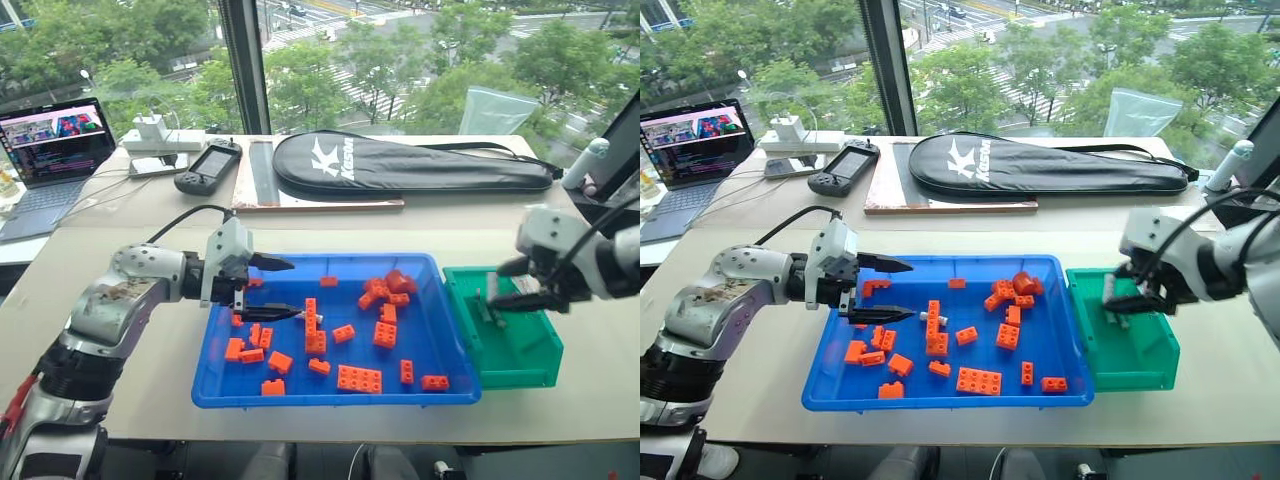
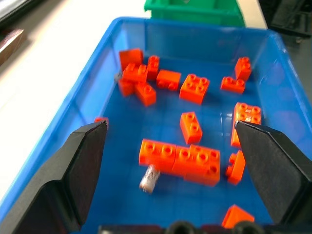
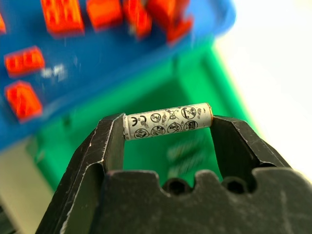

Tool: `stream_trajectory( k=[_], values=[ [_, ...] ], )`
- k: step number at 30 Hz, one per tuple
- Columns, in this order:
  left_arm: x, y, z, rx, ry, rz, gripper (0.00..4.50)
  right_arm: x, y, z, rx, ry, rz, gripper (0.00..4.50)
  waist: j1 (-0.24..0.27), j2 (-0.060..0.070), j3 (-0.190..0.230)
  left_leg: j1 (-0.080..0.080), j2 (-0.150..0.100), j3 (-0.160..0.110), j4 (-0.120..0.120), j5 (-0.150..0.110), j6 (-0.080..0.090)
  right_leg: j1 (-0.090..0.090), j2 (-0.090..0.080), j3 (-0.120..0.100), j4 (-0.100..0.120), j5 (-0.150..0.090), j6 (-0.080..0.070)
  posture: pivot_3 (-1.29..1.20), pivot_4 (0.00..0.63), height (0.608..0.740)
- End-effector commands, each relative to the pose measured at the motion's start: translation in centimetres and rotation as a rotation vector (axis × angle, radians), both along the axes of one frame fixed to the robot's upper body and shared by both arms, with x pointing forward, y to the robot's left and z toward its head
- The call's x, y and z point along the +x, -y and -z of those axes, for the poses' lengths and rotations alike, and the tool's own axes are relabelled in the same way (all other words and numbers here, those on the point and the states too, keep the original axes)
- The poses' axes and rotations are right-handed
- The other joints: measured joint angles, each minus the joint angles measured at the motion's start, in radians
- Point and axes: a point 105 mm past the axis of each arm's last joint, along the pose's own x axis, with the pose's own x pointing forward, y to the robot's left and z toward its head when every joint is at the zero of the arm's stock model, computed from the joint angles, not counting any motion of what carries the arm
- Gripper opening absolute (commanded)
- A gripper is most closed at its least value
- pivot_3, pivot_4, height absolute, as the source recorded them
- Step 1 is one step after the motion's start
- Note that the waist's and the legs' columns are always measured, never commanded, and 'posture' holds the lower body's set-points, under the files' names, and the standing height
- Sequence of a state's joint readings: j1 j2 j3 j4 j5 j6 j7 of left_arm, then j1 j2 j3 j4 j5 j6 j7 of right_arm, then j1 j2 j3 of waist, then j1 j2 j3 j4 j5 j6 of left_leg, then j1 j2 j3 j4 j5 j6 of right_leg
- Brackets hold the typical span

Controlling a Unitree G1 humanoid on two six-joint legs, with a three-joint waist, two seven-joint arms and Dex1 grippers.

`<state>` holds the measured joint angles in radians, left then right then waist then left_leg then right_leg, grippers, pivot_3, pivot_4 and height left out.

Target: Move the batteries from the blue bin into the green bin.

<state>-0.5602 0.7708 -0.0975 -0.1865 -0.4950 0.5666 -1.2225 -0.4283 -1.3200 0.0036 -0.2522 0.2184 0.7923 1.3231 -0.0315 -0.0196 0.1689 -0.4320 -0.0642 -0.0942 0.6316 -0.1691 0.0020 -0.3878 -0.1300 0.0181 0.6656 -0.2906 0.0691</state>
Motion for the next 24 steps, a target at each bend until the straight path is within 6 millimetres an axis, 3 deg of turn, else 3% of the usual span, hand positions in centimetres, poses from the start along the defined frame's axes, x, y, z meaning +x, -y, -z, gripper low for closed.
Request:
stream_trajectory(
  k=[1,10,11,14,16,20,24],
  values=[
    [0.1,0.4,-1.0,-0.018,0.04,0.032,4.5,-0.5,-0.2,-1.0,-0.035,0.052,-0.062,2.53,-0.011,0.0,0.0,0.0,0.0,0.0,0.0,0.0,0.0,0.0,0.0,0.0,0.0,0.0,0.0,0.0,0.15,0.74],
    [0.4,1.1,-1.4,-0.029,0.056,0.042,4.5,1.6,0.7,2.4,-0.138,0.097,-0.131,2.53,-0.01,0.0,0.0,0.0,0.003,0.007,0.001,0.0,0.0,0.0,0.001,0.0,0.0,0.0,0.0,0.0,0.15,0.74],
    [0.3,1.1,-1.5,-0.03,0.057,0.039,4.5,1.8,0.7,2.4,-0.146,0.105,-0.137,3.53,-0.009,0.0,0.0,0.0,0.003,0.008,0.001,0.0,0.0,0.0,0.001,0.001,0.0,0.0,0.0,0.0,0.15,0.74],
    [0.2,0.8,-1.4,-0.027,0.06,0.027,4.5,2.5,0.7,1.6,-0.162,0.141,-0.149,4.31,-0.009,0.0,0.0,0.0,0.003,0.009,0.001,0.0,0.0,0.0,0.001,0.001,0.0,0.0,0.0,0.0,0.15,0.74],
    [0.3,0.6,-1.5,-0.025,0.067,0.013,4.5,2.9,0.8,0.3,-0.181,0.181,-0.151,4.41,-0.009,0.0,0.0,0.0,0.003,0.009,0.001,0.0,0.0,0.0,0.001,0.001,0.0,0.0,0.0,0.0,0.15,0.74],
    [0.4,0.2,-1.3,-0.012,0.081,-0.009,4.5,4.4,-2.0,-3.9,-0.041,0.319,-0.156,4.41,-0.015,0.001,0.0,0.001,0.004,0.009,0.0,0.0,0.0,-0.001,0.001,0.002,0.0,0.0,0.0,0.0,0.15,0.74],
    [0.5,0.1,-1.4,-0.011,0.092,-0.021,4.5,4.6,-6.3,-4.3,0.115,0.311,-0.25,4.41,-0.011,0.0,0.0,0.001,0.005,0.009,0.0,0.0,0.0,0.0,0.002,0.002,0.0,0.0,-0.001,0.0,0.15,0.74]
  ],
)
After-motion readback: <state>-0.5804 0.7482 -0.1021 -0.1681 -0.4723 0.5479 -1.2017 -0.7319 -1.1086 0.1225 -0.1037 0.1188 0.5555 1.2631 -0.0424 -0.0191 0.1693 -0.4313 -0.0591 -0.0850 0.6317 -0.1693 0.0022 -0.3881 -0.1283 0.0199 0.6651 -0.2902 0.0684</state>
